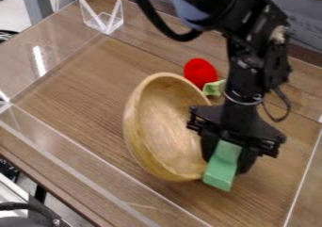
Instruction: Remove the green stick from the brown bowl and put it on the table
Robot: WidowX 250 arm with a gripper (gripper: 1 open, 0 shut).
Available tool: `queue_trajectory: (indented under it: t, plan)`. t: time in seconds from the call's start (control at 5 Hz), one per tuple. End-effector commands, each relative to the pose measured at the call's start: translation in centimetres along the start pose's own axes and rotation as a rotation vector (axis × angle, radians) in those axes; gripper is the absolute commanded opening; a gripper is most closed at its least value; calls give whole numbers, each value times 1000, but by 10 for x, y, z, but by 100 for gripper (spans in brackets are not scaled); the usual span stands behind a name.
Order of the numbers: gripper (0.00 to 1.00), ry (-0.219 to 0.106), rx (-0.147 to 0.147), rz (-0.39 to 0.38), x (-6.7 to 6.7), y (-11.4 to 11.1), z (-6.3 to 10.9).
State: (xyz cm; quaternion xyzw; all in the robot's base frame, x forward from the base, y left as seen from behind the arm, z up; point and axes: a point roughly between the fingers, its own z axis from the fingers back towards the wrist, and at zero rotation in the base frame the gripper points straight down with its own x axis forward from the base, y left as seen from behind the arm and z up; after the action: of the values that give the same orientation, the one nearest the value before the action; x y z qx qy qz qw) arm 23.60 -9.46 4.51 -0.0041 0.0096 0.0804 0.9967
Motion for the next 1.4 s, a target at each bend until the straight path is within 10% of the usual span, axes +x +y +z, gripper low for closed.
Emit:
queue_trajectory:
  t: [0.0,0.8,1.0,1.2]
  plan:
    - [0,-56,-43,39,1,-19,18]
    - [0,-42,-39,102,-2,-28,11]
    - [100,-32,-36,61,4,-20,10]
    - [100,-31,-50,52,1,-26,33]
